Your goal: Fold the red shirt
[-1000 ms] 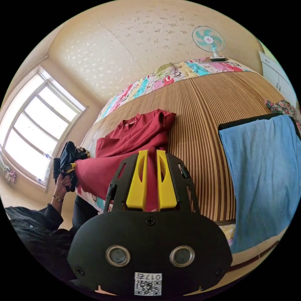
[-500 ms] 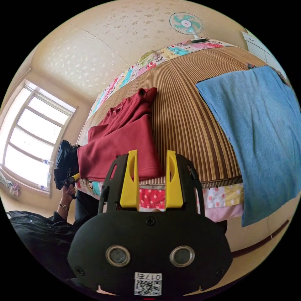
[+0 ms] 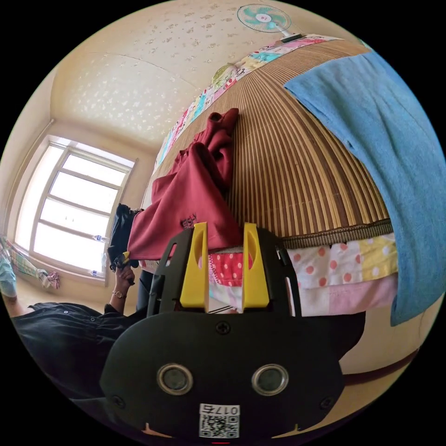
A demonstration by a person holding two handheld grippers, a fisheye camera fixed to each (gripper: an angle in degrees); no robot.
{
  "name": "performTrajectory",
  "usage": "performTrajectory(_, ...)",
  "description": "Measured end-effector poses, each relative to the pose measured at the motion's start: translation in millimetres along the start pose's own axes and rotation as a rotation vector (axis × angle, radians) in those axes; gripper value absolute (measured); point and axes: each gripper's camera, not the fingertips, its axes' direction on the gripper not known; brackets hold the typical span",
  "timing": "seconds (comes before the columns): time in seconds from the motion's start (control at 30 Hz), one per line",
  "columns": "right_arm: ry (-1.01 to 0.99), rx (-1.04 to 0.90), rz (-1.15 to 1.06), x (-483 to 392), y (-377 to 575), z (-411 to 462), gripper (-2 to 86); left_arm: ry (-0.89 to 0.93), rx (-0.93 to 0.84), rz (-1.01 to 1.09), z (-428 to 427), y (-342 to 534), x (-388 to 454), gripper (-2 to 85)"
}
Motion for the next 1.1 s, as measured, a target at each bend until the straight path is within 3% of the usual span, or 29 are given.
performTrajectory(0.17,-0.1,-0.042,0.033,13.5,16.4,-34.0,7.3,0.057,0.055,0.018,-22.5,7.4,3.6,3.9)
performTrajectory(0.23,-0.341,-0.077,-0.01,19.0,27.4,-56.2,5.4,0.127,0.112,0.04,-40.2,9.9,10.4,4.0)
performTrajectory(0.33,-0.633,0.168,-0.129,13.6,51.1,-120.4,3.6,0.205,0.205,0.083,-68.7,11.1,22.3,4.0)
performTrajectory(0.43,-0.793,0.38,-0.297,-6.1,69.8,-185.8,2.9,0.288,0.277,0.188,-94.6,7.2,46.7,4.0)
performTrajectory(0.63,-0.795,0.417,-0.53,-88.5,63.7,-258.5,2.3,0.407,0.389,0.441,-132.9,-3.2,107.2,4.1)
performTrajectory(0.83,-0.873,0.448,-0.715,-145.0,75.5,-288.3,2.3,0.471,0.436,0.563,-169.5,7.1,135.4,4.1)
performTrajectory(0.97,-0.815,0.399,-0.699,-147.2,71.7,-282.5,2.4,0.483,0.383,0.354,-166.8,7.4,112.9,4.1)
performTrajectory(1.1,-0.556,0.244,-0.25,-88.0,29.3,-225.3,2.5,0.276,0.334,-0.073,-138.9,16.2,52.7,4.0)
